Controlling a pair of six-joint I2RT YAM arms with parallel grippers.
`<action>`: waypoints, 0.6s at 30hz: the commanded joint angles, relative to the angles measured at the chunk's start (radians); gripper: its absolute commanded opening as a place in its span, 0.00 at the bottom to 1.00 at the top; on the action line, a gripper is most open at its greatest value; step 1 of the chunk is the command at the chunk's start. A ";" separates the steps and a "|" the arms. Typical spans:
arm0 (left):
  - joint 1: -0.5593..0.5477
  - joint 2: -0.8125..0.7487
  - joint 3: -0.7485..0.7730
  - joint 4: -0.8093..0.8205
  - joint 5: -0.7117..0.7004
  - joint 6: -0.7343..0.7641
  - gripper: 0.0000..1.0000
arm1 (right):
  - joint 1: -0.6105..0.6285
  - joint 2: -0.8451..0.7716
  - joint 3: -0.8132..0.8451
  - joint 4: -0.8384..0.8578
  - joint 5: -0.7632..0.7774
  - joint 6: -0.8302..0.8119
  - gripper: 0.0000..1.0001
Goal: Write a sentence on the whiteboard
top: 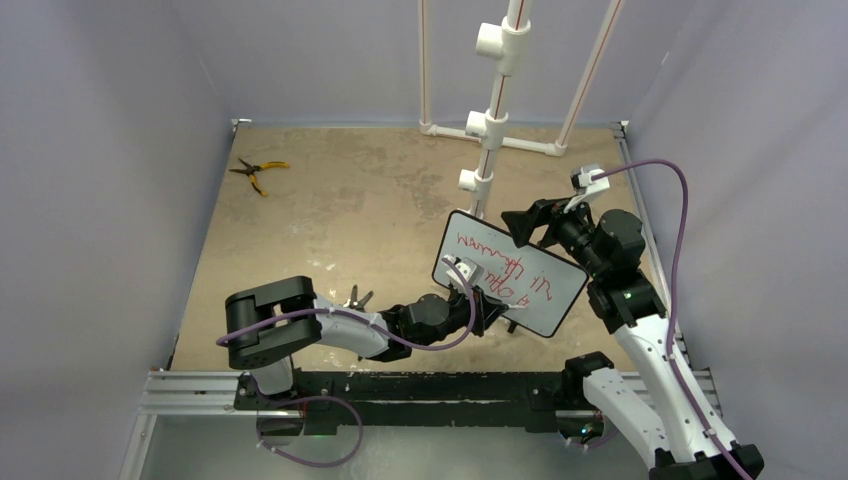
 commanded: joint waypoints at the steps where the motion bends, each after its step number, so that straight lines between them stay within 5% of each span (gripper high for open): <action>1: -0.002 -0.029 0.027 0.044 -0.033 0.015 0.00 | 0.005 -0.010 -0.006 0.024 0.018 -0.003 0.95; 18: -0.002 -0.053 0.019 0.045 -0.043 0.022 0.00 | 0.004 -0.009 -0.007 0.026 0.018 -0.005 0.95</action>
